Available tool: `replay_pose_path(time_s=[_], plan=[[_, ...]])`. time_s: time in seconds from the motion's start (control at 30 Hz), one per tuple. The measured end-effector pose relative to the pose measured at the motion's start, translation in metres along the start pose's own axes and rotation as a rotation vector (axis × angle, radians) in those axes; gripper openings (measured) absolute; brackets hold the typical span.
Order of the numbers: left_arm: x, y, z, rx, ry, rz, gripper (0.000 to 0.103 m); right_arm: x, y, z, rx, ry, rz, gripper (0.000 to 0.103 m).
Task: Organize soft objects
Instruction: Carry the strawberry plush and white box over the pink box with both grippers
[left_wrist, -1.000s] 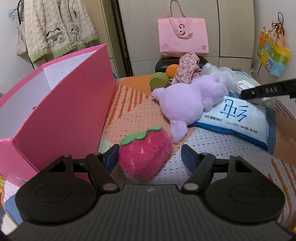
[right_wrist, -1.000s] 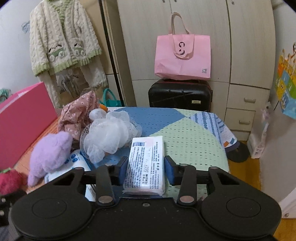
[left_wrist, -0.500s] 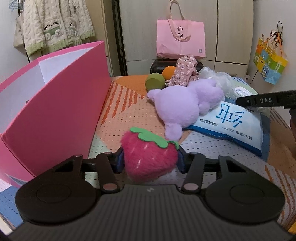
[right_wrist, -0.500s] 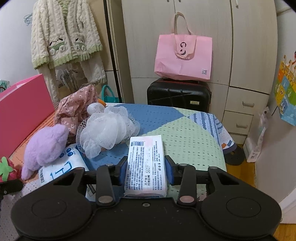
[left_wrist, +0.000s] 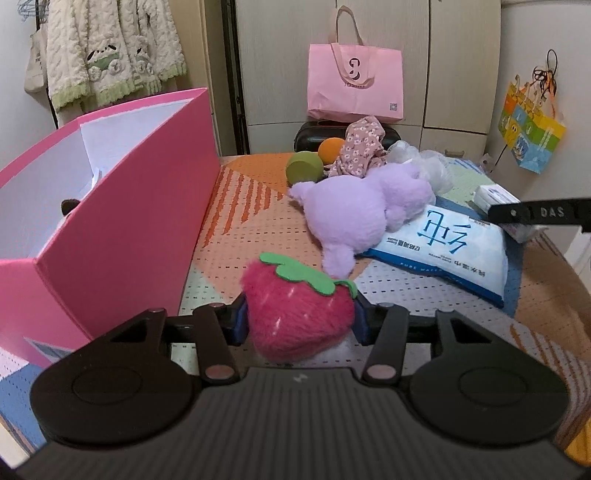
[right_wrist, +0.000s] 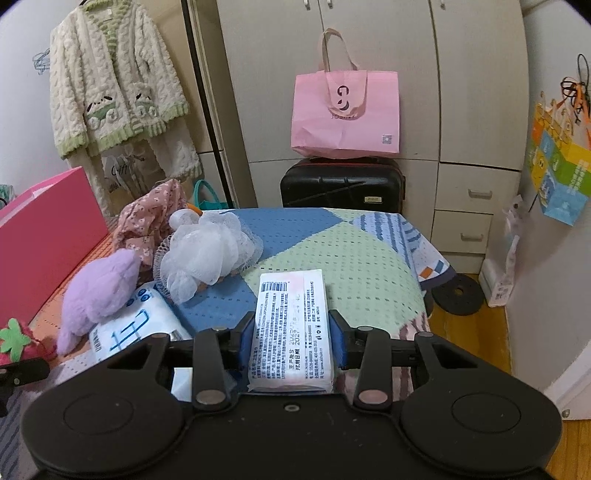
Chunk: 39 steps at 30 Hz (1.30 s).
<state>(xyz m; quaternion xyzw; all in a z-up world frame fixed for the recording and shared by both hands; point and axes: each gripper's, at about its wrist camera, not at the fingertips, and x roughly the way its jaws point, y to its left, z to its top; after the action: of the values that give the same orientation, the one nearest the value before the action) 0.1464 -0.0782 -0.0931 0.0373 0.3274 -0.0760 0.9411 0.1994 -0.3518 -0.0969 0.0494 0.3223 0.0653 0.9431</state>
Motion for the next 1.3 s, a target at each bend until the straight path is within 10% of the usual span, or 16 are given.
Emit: replay_pose_path(time_s=[0.37, 1.3], plan=[[-0.021, 0.004, -0.005, -0.016, 0.002, -0.057, 0.05, -0.044, 0.013, -0.016, -0.043, 0.01, 0.008, 0.045], [-0.098, 0.058, -0.022, 0.052, 0.122, -0.19, 0.05, -0.121, 0.116, -0.05, -0.163, 0.189, 0.401, 0.045]])
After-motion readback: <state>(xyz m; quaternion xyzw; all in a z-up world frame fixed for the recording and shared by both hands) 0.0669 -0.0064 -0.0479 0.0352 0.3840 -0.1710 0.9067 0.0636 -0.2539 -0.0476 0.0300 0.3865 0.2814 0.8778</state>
